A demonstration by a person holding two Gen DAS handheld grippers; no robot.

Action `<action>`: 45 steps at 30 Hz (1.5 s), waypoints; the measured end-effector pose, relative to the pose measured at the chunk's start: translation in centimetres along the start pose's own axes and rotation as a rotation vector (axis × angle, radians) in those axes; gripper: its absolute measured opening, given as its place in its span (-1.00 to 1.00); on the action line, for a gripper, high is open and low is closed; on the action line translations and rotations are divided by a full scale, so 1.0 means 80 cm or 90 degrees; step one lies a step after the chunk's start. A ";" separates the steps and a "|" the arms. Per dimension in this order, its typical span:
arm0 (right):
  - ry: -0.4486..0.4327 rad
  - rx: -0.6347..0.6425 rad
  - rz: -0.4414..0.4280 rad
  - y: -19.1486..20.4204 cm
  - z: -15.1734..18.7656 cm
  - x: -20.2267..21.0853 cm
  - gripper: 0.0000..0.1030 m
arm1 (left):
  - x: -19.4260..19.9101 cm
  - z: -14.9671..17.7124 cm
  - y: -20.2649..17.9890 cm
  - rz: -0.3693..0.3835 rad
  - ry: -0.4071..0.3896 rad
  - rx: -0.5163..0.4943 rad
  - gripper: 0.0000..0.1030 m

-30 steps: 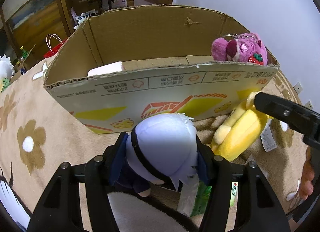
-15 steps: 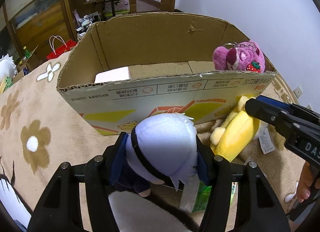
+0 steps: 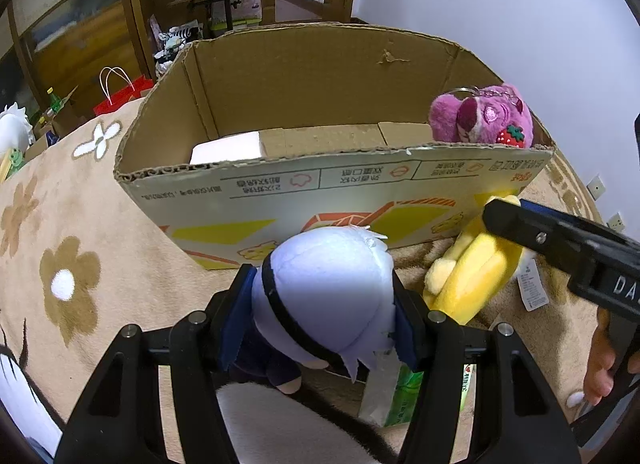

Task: Organize soft objects
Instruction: 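Lift both held plushes and carry them over the cardboard box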

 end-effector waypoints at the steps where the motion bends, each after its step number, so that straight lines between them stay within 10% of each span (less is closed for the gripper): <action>1: 0.002 0.004 -0.001 0.002 0.000 -0.002 0.29 | 0.000 0.000 0.001 0.000 0.000 -0.001 0.16; 16: 0.003 0.069 0.039 0.031 0.004 0.004 -0.23 | 0.032 0.007 0.016 -0.004 -0.039 0.021 0.14; 45: -0.238 0.093 0.008 0.069 -0.055 0.151 -0.27 | 0.159 -0.041 0.032 -0.013 -0.298 0.016 0.14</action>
Point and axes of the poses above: each gripper's, at about its wrist camera, not at the fingertips, and x roughly against the way its jaws point, y to its left, z to its underside, the point moved 1 cm from there along -x, roughly the way its jaws point, and after that the axes turned 10 degrees about x, right-handed, at the moved point
